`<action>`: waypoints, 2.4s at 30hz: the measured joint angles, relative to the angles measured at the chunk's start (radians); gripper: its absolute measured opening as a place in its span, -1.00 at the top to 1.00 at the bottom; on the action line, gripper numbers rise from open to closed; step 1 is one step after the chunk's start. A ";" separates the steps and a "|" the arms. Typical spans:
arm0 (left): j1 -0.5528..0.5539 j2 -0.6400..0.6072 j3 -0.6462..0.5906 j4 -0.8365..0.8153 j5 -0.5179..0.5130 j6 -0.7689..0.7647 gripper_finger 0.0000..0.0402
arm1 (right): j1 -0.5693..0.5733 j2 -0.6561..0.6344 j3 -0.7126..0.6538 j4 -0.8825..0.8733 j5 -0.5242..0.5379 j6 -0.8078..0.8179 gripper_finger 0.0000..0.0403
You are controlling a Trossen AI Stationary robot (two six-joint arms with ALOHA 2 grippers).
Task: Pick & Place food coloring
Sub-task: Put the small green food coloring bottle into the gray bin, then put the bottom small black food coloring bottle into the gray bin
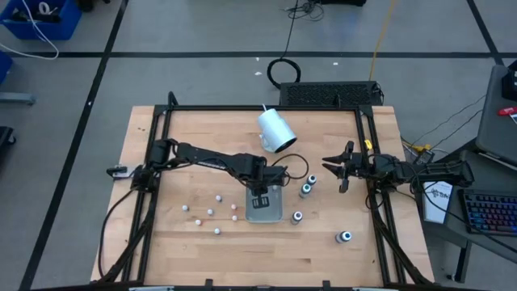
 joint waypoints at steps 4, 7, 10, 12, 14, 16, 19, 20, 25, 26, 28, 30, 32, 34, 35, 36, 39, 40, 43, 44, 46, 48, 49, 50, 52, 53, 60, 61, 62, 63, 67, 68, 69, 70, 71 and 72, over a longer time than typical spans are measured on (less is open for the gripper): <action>0.000 0.000 0.000 -0.012 0.010 -0.002 0.71 | 0.000 0.000 0.000 0.000 0.000 0.000 0.62; 0.000 0.000 0.000 -0.015 0.013 -0.010 0.71 | 0.000 0.000 0.000 0.000 0.000 0.000 0.62; 0.000 0.000 0.000 -0.015 0.014 -0.011 0.71 | 0.000 0.000 0.000 0.000 0.000 0.000 0.62; 0.000 0.000 0.000 -0.015 0.015 -0.011 0.71 | 0.000 0.000 0.000 0.000 0.000 0.000 0.62; 0.001 0.010 0.000 -0.009 0.015 -0.011 0.71 | 0.000 0.000 0.000 0.000 0.000 0.000 0.62; 0.001 0.020 -0.001 -0.011 0.024 -0.010 0.71 | 0.000 0.000 0.000 0.000 0.000 0.000 0.62; 0.001 0.036 -0.001 0.003 0.048 -0.003 0.71 | 0.000 0.000 0.000 0.000 0.000 0.000 0.62; 0.001 0.039 -0.001 0.002 0.051 -0.001 0.71 | 0.000 0.000 0.000 0.000 0.000 0.000 0.62; 0.001 0.049 -0.001 0.006 0.052 -0.005 0.71 | 0.000 0.000 0.000 -0.003 0.000 0.000 0.62; 0.001 0.049 -0.001 0.005 0.052 -0.010 0.69 | 0.000 0.000 0.000 -0.004 0.000 0.000 0.62; 0.001 0.049 -0.001 0.005 0.052 -0.011 0.57 | 0.000 0.000 0.000 -0.004 0.000 0.000 0.62; 0.001 0.049 -0.001 0.005 0.052 -0.011 0.41 | 0.000 0.000 0.000 -0.003 0.000 0.000 0.62; 0.001 0.049 -0.001 0.005 0.052 -0.011 0.27 | 0.000 0.000 0.000 -0.003 0.000 0.000 0.62; 0.001 0.049 -0.001 0.005 0.052 -0.011 0.17 | 0.000 0.000 0.000 -0.003 0.000 0.000 0.62; 0.001 0.049 -0.001 0.005 0.052 -0.010 0.12 | 0.000 0.000 0.000 -0.003 0.000 0.000 0.62; 0.000 0.049 -0.001 0.006 0.052 -0.010 0.08 | 0.000 0.000 0.000 -0.003 0.000 0.000 0.62; 0.000 0.046 -0.001 0.006 0.052 -0.004 -0.01 | 0.000 0.000 0.000 -0.003 0.000 0.000 0.62; 0.000 0.042 -0.001 0.006 0.052 -0.003 -0.04 | 0.000 0.000 0.000 -0.003 0.000 0.000 0.62; 0.000 0.024 0.003 0.002 0.052 -0.002 -0.09 | 0.000 0.000 0.000 -0.003 0.000 0.000 0.62; 0.000 0.017 0.003 0.002 0.052 -0.003 -0.10 | 0.000 0.000 0.000 -0.003 0.000 0.000 0.62; 0.000 -0.010 0.003 -0.001 0.050 -0.003 -0.11 | 0.000 0.000 0.000 -0.003 0.000 0.000 0.62; 0.000 -0.036 0.005 -0.007 0.037 -0.009 -0.12 | 0.000 0.000 0.000 -0.002 0.000 0.000 0.62; 0.000 -0.054 0.004 -0.020 0.024 -0.015 -0.12 | 0.000 0.000 0.000 -0.003 0.000 0.000 0.62; -0.004 -0.066 0.005 -0.028 0.008 -0.029 -0.12 | 0.000 0.000 0.000 -0.003 0.000 0.000 0.62; -0.014 -0.099 0.005 -0.072 -0.027 -0.062 -0.12 | 0.000 0.000 0.000 -0.001 0.000 0.000 0.62; -0.022 -0.108 0.004 -0.099 -0.048 -0.088 -0.12 | 0.000 0.000 0.000 -0.002 0.000 0.000 0.62; -0.150 -0.166 -0.113 -0.307 -0.092 -0.290 -0.12 | 0.000 0.000 0.000 -0.002 0.000 0.000 0.62; -0.170 -0.177 -0.133 -0.335 -0.089 -0.332 -0.12 | 0.000 0.000 0.000 -0.002 0.000 0.000 0.62; -0.190 -0.189 -0.149 -0.371 -0.091 -0.386 -0.12 | 0.000 0.000 0.000 -0.002 0.000 0.000 0.62; -0.210 -0.201 -0.161 -0.408 -0.098 -0.450 -0.12 | 0.000 0.000 0.000 -0.002 0.000 0.000 0.62; -0.296 -0.290 -0.209 -0.487 -0.184 -0.683 -0.12 | 0.000 0.000 0.000 -0.002 0.000 0.000 0.62; -0.320 -0.323 -0.231 -0.488 -0.207 -0.739 -0.12 | 0.000 0.000 0.000 -0.002 0.000 0.000 0.62; -0.342 -0.354 -0.260 -0.484 -0.219 -0.796 -0.12 | 0.000 0.000 0.000 -0.002 0.000 0.000 0.62; -0.361 -0.387 -0.291 -0.483 -0.219 -0.855 -0.12 | 0.000 0.000 0.000 -0.001 0.000 0.000 0.62; -0.379 -0.422 -0.326 -0.478 -0.219 -0.911 -0.12 | 0.000 0.000 0.000 -0.001 0.000 0.000 0.62; -0.394 -0.454 -0.363 -0.472 -0.217 -0.964 -0.12 | 0.000 0.000 0.000 -0.001 0.000 0.000 0.62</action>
